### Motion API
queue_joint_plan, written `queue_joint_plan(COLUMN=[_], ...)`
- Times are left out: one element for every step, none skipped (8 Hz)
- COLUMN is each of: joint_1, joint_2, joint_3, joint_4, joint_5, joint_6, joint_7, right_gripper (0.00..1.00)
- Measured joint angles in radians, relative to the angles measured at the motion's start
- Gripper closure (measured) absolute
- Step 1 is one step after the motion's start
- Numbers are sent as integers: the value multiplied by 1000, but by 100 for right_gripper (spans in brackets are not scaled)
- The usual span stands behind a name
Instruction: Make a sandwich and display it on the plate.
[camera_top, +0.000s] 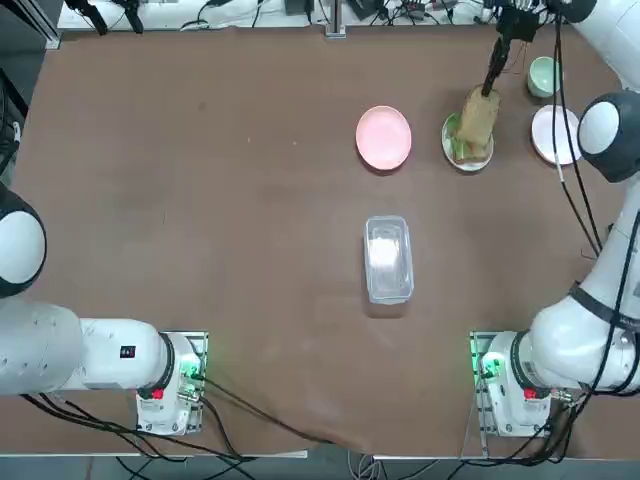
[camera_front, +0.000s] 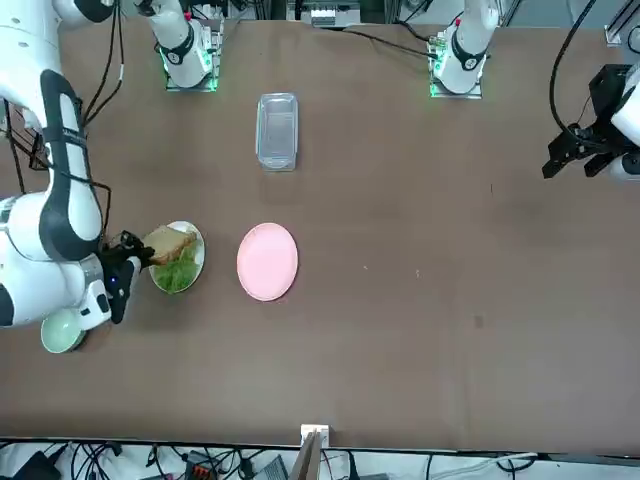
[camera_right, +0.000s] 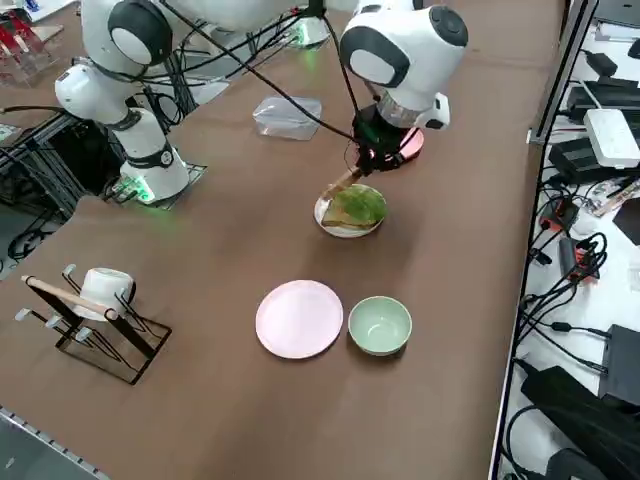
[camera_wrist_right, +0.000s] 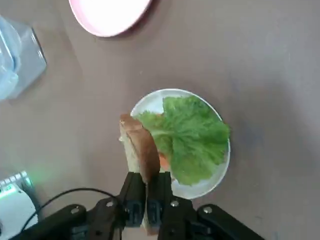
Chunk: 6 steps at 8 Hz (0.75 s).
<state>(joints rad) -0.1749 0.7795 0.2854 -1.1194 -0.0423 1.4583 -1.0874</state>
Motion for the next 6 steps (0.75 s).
queue_joint_plan(joint_1=[3,5,6,6,6,6], joint_2=[2,4,7,11,16,21], joint_3=[0,0,0,0,0,0], joint_4=[0,0,1,3,3,3], joint_5=[-9,-14,-16,-16,-16,-16], joint_6=[5,11,16,18,23,26], joint_7=[-18,-29,-33,-36,-42,-47], right_gripper=[94,94,94,94,94,94])
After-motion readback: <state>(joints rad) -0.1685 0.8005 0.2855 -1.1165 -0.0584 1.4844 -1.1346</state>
